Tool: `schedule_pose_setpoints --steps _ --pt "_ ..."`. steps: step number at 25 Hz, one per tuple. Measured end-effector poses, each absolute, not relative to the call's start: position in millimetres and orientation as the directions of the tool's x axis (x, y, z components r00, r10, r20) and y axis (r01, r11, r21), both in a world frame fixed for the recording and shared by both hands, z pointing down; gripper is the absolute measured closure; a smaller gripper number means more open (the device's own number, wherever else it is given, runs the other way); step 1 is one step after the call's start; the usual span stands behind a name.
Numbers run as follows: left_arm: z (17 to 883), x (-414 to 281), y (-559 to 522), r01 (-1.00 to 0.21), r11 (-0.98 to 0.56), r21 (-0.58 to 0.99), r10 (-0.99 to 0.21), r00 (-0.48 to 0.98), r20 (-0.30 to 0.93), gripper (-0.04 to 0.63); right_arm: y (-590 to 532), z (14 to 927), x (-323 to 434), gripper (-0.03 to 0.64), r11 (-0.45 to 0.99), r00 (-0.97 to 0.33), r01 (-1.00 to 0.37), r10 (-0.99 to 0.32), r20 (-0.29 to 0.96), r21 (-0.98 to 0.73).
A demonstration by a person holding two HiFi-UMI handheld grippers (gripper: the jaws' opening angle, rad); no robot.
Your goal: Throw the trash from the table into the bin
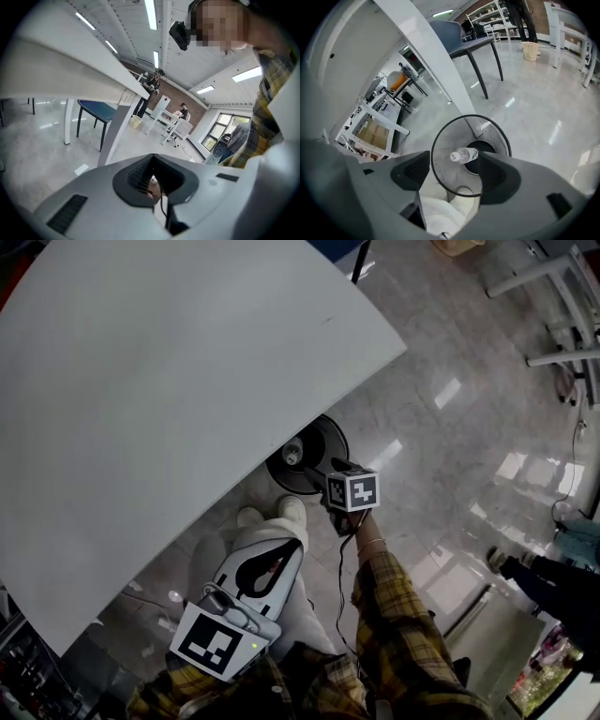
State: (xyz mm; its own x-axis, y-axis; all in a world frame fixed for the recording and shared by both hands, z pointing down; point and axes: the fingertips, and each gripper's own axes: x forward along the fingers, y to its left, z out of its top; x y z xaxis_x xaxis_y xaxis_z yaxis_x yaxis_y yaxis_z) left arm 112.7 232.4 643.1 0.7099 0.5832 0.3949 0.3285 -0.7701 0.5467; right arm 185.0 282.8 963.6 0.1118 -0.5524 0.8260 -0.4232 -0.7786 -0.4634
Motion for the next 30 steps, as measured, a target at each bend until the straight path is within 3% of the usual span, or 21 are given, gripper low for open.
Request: schedule_pose_setpoints --steps 5,9,13,30 --pt "585.8 112.5 237.8 0.349 -0.76 0.548 0.597 0.708 0.378 0.589 289.8 895.0 184.6 0.314 -0.784 0.144 -0.435 -0.547 0.825 -0.444" --pt "527.9 125.0 235.2 0.371 -0.754 0.541 0.584 0.756 0.296 0.588 288.7 835.9 185.4 0.316 -0.775 0.174 -0.428 -0.576 0.799 -0.466" --pt "484.6 122.0 228.0 0.351 -0.765 0.54 0.576 0.747 0.331 0.589 283.2 772.0 182.0 0.32 -0.756 0.186 -0.437 -0.606 0.773 -0.487" --pt "321.6 126.4 181.9 0.362 -0.813 0.455 0.484 0.855 0.184 0.589 254.0 535.2 155.5 0.516 -0.634 0.24 -0.594 -0.727 0.643 -0.495"
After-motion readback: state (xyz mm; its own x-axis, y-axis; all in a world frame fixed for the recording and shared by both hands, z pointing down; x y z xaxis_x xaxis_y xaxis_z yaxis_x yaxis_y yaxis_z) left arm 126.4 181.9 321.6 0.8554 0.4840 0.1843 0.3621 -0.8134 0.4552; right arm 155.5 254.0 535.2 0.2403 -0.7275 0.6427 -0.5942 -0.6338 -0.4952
